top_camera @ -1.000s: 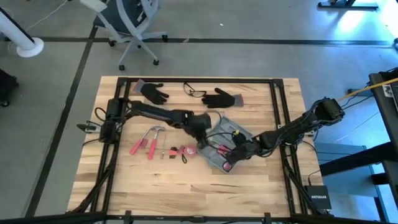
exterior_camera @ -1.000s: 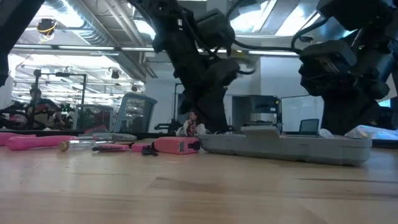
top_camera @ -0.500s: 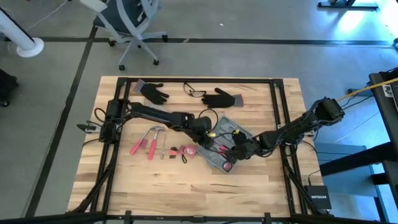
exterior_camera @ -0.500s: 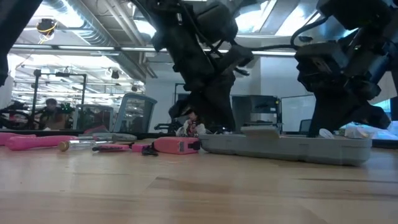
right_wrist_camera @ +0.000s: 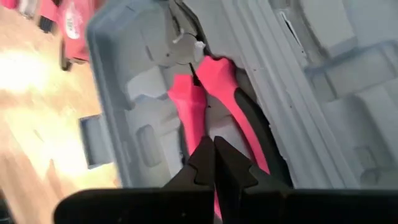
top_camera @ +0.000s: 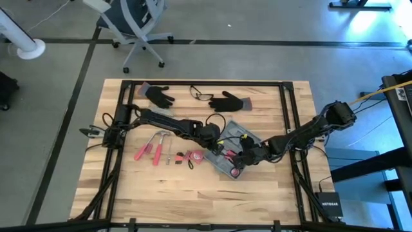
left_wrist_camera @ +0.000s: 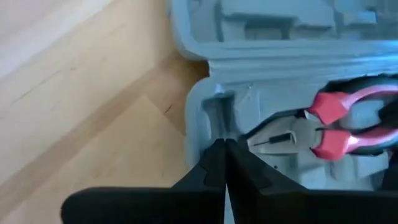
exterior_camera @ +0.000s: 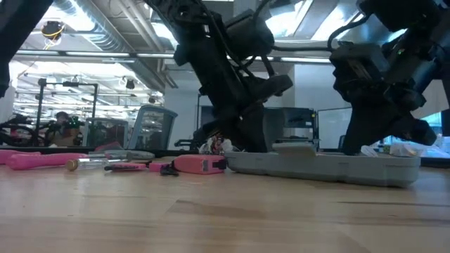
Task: Prefit tool cases
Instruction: Remove the orange pliers from the gray prefit tool case
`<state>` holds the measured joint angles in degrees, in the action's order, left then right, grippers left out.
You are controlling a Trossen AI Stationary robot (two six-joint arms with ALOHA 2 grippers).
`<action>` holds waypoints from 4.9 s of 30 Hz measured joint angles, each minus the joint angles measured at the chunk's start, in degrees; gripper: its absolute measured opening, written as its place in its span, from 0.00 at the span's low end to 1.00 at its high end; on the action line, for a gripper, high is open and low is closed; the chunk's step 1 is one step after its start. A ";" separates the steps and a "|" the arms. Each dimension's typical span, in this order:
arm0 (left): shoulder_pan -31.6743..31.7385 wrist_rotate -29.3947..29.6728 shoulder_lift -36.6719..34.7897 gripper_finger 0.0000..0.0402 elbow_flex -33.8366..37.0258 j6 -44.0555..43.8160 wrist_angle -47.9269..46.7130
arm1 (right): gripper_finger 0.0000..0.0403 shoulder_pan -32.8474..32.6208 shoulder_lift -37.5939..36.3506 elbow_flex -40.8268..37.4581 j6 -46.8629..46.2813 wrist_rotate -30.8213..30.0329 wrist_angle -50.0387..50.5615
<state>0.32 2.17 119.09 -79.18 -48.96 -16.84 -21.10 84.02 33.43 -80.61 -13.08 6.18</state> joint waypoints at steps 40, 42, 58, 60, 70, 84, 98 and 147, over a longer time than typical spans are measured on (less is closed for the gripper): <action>-1.19 -18.40 -0.01 0.00 -0.04 7.54 20.58 | 0.00 0.20 7.62 2.90 6.27 -3.45 -6.11; -1.18 -18.51 -0.53 0.00 -0.02 8.91 20.30 | 0.00 0.20 7.12 3.56 8.46 -1.24 -5.52; 1.40 -9.87 -7.89 0.00 0.04 33.50 -5.66 | 0.00 0.15 3.55 5.20 12.77 2.91 -2.66; -0.20 -9.16 -7.19 0.00 0.02 35.81 -5.03 | 0.00 0.15 3.55 5.23 13.68 4.02 -5.31; -4.49 -6.68 -1.57 0.00 0.02 33.98 -1.58 | 0.06 0.24 3.48 7.41 16.80 3.54 -1.86; -7.19 -6.42 2.69 0.00 -0.04 24.45 6.48 | 0.58 0.24 3.48 8.02 18.85 4.68 3.82; -7.43 -4.37 5.73 0.00 0.00 13.92 16.68 | 0.50 1.03 3.67 7.98 17.38 4.68 7.90; -6.38 2.13 -0.07 0.00 0.22 29.62 -5.09 | 0.10 3.17 8.82 9.04 16.40 1.06 13.36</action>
<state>-6.07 4.30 119.02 -78.96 -19.34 -21.93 -17.93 92.84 42.47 -64.21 -12.02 19.54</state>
